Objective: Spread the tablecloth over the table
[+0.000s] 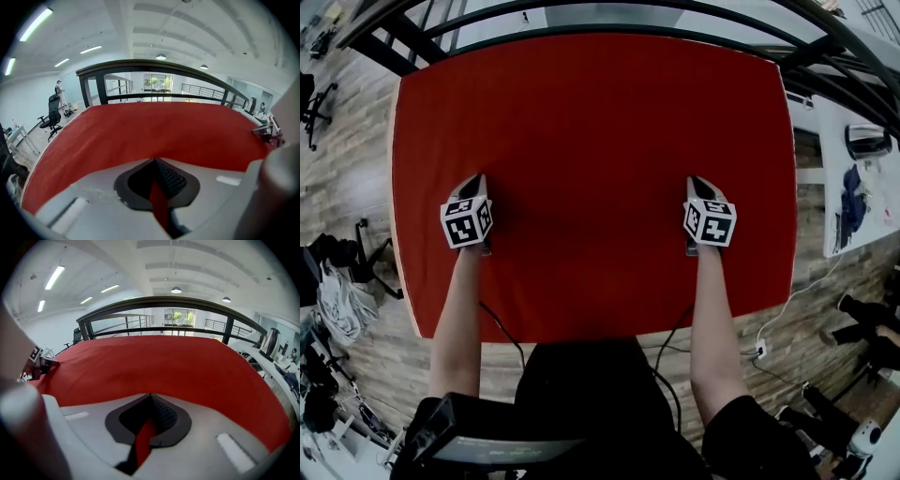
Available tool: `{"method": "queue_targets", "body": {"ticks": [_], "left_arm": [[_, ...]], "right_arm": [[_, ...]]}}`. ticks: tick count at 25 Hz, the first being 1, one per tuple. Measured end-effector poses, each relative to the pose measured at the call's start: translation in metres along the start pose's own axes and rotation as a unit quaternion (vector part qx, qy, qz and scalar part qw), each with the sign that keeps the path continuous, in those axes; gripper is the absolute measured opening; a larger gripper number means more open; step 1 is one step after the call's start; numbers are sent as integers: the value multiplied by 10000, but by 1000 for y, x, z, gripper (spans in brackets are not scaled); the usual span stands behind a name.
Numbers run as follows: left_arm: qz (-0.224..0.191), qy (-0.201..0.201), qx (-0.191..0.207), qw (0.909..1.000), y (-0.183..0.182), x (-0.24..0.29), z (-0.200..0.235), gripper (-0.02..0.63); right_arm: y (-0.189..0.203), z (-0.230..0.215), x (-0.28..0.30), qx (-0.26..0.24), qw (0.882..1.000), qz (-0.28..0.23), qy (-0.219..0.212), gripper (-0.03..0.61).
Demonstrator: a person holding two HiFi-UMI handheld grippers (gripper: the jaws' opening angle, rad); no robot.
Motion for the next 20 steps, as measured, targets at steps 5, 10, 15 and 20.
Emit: {"method": "queue_targets", "body": {"ticks": [5, 10, 15, 20], "left_arm": [[36, 67, -97, 9999, -14, 12, 17, 6], [61, 241, -31, 9997, -38, 36, 34, 6], [2, 176, 96, 9998, -50, 46, 43, 6], [-48, 67, 159, 9998, -55, 45, 38, 6]], "right_arm": [[-18, 8, 16, -37, 10000, -15, -51, 9], [-39, 15, 36, -56, 10000, -37, 33, 9], [-50, 20, 46, -19, 10000, -57, 64, 9], [-53, 15, 50, -35, 10000, -53, -19, 9]]}}
Point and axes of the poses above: the fingertips, and each gripper's own axes: x forward along the fingers, z to its left, y out of its underside, the point moved 1 cm from there along -x, backward along the fingers, and after that the axes turned 4 degrees about -y, right-handed, at the moved point
